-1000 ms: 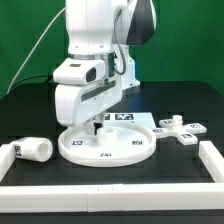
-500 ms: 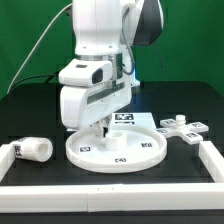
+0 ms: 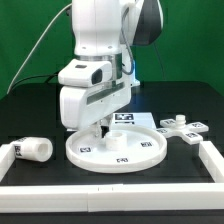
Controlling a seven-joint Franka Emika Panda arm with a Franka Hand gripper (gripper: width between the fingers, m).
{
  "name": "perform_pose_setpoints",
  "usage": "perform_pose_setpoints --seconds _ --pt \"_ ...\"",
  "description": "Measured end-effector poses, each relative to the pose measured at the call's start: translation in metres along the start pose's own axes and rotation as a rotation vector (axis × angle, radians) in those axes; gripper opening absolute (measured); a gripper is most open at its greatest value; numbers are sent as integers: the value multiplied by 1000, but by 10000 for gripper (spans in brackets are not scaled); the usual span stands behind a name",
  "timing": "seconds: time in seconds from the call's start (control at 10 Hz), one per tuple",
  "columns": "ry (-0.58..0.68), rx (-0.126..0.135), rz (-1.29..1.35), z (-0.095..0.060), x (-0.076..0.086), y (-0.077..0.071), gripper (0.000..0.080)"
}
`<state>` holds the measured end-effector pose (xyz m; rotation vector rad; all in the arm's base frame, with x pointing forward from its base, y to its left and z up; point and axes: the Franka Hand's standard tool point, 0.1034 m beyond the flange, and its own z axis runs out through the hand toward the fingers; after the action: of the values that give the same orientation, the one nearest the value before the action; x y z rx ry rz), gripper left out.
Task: Assemble round table
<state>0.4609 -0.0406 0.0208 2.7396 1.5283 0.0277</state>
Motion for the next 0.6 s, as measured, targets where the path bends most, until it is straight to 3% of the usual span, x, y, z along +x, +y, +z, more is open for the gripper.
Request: perform_pose_setpoints --seconds 0.1,0.2,0.3,0.4,0.5,0.6 --pt "-7 16 10 0 3 -2 332" --pt "-3 14 19 0 8 -1 332" --pt "0 13 24 1 13 1 553" --pt "4 11 25 1 19 3 553" --pt "7 11 29 1 24 2 631" --pt "10 10 27 2 28 3 644"
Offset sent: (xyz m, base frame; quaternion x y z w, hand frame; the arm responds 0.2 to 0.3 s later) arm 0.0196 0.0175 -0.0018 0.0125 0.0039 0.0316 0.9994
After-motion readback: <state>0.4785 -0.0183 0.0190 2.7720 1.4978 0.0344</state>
